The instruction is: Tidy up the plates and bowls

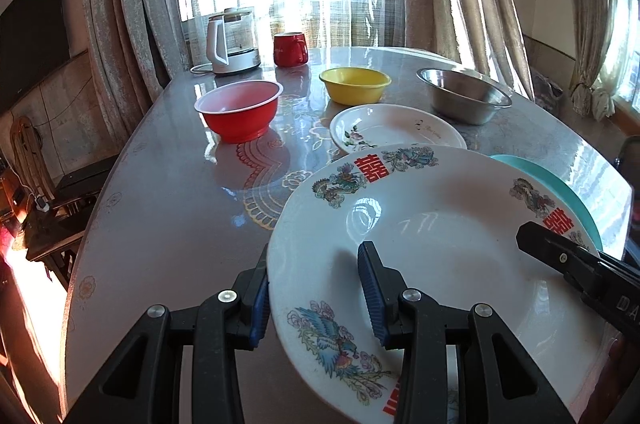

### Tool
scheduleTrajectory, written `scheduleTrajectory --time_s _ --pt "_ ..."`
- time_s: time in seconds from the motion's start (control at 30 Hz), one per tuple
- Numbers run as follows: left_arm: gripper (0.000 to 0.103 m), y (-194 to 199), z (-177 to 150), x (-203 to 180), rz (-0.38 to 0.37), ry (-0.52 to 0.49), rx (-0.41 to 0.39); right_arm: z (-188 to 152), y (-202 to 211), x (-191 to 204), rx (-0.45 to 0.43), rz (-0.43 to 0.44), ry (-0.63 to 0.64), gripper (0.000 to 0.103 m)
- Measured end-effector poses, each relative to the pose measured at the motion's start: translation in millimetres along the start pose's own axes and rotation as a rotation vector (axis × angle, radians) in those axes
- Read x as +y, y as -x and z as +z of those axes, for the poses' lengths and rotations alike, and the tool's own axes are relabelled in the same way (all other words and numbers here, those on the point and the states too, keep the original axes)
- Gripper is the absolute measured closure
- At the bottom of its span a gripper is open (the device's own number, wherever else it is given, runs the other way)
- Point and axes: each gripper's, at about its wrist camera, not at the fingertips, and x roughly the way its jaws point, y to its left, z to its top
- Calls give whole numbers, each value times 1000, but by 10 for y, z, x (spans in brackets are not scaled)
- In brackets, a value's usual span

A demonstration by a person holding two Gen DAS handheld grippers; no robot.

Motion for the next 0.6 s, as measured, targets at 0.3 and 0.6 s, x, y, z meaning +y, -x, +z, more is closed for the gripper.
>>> scheduleTrajectory --time_s 0.3,0.6 --pt "62 -22 142 -371 -46 -60 -12 71 217 -281 -48 -49 -51 82" --pt "62 -126 255 -782 -99 -113 -3 121 371 -596 -87 -107 -105 82"
